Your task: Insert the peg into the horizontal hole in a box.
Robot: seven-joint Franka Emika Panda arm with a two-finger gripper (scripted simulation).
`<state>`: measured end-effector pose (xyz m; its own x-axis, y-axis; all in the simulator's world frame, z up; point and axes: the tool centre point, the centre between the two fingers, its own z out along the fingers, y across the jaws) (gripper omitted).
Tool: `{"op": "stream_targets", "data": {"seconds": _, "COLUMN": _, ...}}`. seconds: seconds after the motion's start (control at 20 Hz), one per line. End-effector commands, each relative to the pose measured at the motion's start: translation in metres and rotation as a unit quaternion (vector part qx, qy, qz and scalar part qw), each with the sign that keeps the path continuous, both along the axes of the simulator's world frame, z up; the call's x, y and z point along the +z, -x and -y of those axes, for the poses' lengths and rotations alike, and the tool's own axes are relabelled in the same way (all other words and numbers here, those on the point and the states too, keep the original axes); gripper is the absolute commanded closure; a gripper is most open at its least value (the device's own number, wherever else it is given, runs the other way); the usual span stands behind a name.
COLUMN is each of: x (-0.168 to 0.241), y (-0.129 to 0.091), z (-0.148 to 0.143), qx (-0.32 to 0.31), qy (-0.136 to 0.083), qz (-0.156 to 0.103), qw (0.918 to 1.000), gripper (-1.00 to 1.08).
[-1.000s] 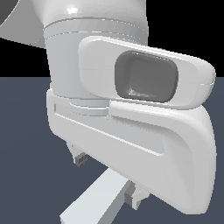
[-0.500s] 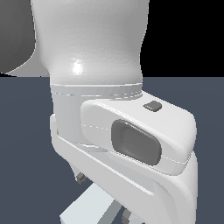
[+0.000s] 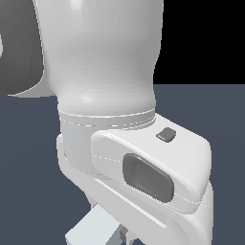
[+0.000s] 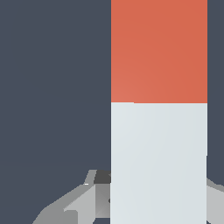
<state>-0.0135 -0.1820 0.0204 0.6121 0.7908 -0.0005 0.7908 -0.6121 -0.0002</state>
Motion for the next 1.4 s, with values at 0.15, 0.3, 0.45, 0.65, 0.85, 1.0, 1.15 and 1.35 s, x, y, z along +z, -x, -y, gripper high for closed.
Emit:
{"op": "stream_targets", "data": {"seconds": 0.15, "x": 0.0, "y": 0.0, "z": 0.0, "qx": 0.0, "qy": 0.0, "qz": 0.0, "qw": 1.0, "gripper": 1.08}}
{"op": "stream_targets", "data": {"seconds": 0.3, "x": 0.0, "y": 0.0, "z": 0.0, "qx": 0.0, "qy": 0.0, "qz": 0.0, "qw": 1.0, "gripper": 1.08}}
{"op": "stream_targets", "data": {"seconds": 0.45, "x": 0.003, "y": -0.002, "z": -0.008, "qx": 0.005, "qy": 0.0, "qz": 0.0, "qw": 1.0, "gripper": 1.08}}
{"op": "stream_targets", "data": {"seconds": 0.65, "x": 0.013, "y": -0.007, "z": -0.031, "qx": 0.022, "qy": 0.0, "qz": 0.0, "qw": 0.9998, "gripper": 1.08}}
{"op": "stream_targets", "data": {"seconds": 0.85, "x": 0.029, "y": -0.013, "z": -0.071, "qx": 0.05, "qy": 0.001, "qz": 0.0, "qw": 0.9988, "gripper": 1.08}}
{"op": "stream_targets", "data": {"seconds": 1.0, "x": 0.046, "y": -0.017, "z": -0.114, "qx": 0.079, "qy": 0.001, "qz": 0.0, "qw": 0.9969, "gripper": 1.08}}
{"op": "stream_targets", "data": {"seconds": 1.15, "x": 0.066, "y": -0.019, "z": -0.164, "qx": 0.114, "qy": 0.001, "qz": 0.0, "qw": 0.9935, "gripper": 1.08}}
{"op": "stream_targets", "data": {"seconds": 1.35, "x": 0.089, "y": -0.018, "z": -0.222, "qx": 0.153, "qy": 0.001, "qz": 0.0, "qw": 0.9882, "gripper": 1.08}}
